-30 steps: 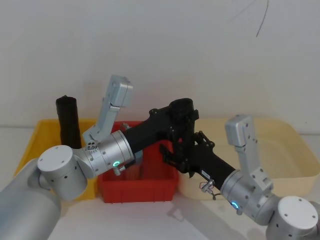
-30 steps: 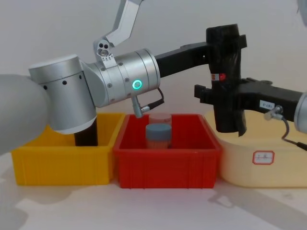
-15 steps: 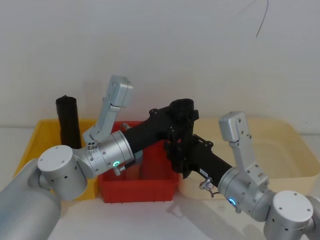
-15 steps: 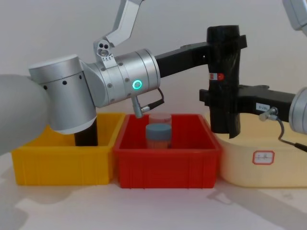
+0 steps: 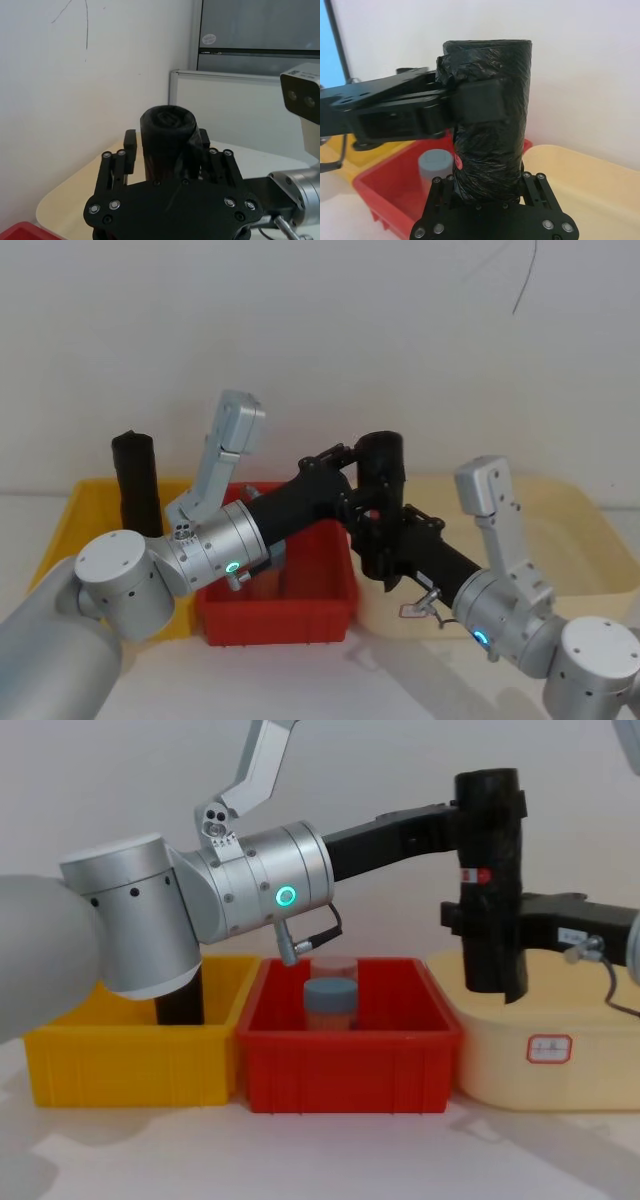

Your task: Pick up the garbage bag with the one hand and transfer it to the other hand.

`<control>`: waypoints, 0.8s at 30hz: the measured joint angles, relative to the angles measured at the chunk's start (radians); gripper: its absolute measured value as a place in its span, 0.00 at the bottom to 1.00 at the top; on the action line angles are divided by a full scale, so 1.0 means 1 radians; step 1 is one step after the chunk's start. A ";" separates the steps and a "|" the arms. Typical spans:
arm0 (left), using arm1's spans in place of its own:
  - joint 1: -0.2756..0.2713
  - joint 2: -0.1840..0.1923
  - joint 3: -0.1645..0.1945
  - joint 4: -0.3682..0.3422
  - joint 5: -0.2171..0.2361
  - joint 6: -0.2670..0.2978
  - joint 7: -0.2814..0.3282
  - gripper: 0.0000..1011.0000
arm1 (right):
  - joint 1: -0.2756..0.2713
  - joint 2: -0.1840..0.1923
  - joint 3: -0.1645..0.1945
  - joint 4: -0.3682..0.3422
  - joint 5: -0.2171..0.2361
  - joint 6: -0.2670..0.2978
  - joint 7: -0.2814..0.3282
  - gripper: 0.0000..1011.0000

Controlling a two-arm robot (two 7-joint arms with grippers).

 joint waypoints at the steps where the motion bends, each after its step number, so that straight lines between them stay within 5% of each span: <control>1: 0.000 0.000 0.000 0.000 0.000 0.000 0.000 0.69 | 0.000 0.002 0.004 -0.001 0.000 0.001 -0.001 0.55; 11: 0.000 0.000 0.000 0.000 0.000 0.000 0.000 0.98 | 0.016 0.031 0.061 0.011 0.017 0.007 -0.012 0.55; 24: 0.000 0.000 0.000 0.000 0.000 0.000 0.000 0.99 | 0.076 0.093 0.146 0.096 0.014 0.021 -0.037 0.60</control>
